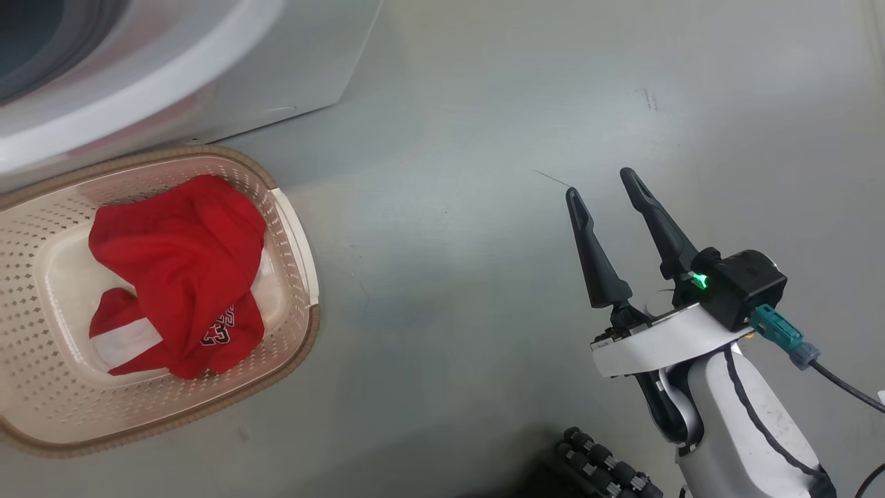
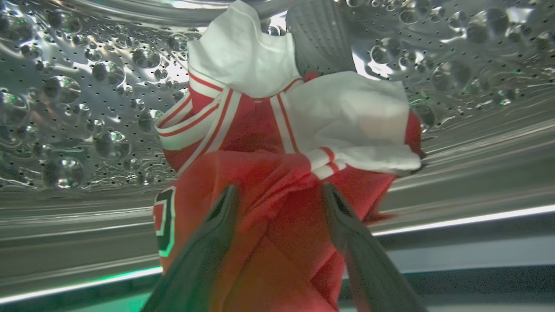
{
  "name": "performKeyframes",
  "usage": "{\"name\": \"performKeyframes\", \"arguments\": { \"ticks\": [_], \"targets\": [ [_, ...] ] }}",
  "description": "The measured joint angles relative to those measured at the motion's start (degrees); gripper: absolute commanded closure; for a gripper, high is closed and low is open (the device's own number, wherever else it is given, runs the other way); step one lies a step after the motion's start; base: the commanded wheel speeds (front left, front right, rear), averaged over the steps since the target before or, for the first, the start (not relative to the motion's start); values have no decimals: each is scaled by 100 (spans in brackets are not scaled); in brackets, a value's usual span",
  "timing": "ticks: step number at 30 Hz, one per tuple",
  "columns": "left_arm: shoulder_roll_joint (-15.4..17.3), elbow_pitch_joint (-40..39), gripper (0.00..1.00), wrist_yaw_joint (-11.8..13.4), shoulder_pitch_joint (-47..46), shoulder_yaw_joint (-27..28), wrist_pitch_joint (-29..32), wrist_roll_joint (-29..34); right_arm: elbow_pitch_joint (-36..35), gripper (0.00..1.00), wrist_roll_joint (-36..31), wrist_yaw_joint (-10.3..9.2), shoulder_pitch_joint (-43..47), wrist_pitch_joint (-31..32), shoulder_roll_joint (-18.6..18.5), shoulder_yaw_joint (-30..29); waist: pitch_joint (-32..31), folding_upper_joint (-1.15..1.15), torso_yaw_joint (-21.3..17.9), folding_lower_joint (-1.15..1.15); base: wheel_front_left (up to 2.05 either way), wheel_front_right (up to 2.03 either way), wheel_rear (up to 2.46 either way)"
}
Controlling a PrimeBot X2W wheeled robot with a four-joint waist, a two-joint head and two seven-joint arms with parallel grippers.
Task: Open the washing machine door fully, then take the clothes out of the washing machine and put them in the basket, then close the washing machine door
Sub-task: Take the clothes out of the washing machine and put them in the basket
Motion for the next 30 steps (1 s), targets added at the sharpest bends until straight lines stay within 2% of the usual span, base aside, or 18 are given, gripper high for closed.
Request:
{"name": "performKeyframes", "arguments": {
  "ticks": [6, 7, 8, 9, 18, 23, 30],
  "targets": [
    [32, 171, 0, 92, -163, 7, 339, 75, -5, 0, 69, 0, -58, -1, 0, -5, 74, 0, -47, 0, 0, 0, 0],
    [32, 185, 36, 92, -181, 2, 385, 75, -5, 0, 92, 0, -58, -1, 1, -4, 78, 0, -48, 0, 0, 0, 0],
    [32, 193, 62, 92, -201, -2, 420, 75, -7, 0, 101, 0, -61, -1, 1, -4, 81, 0, -47, 0, 0, 0, 0],
    [32, 199, 100, 92, -229, -8, 463, 75, -7, 0, 104, 0, -63, -1, 1, -4, 84, 0, -45, 0, 0, 0, 0],
    [-35, 223, 100, 71, -376, -126, 579, 74, -20, 0, 104, -8, -173, -9, 2, -35, 110, 0, 18, 0, 0, 0, 0],
    [-220, 125, 100, 30, -431, -177, 308, 73, -23, 0, 93, -16, -173, -27, 2, -146, 86, 0, 123, 0, 0, 0, 0],
    [-316, -65, 100, 8, -463, -123, -276, 21, -42, 0, 32, -54, -177, -29, 3, -218, 18, 0, 282, 0, 0, 0, 0]
  ]
}}
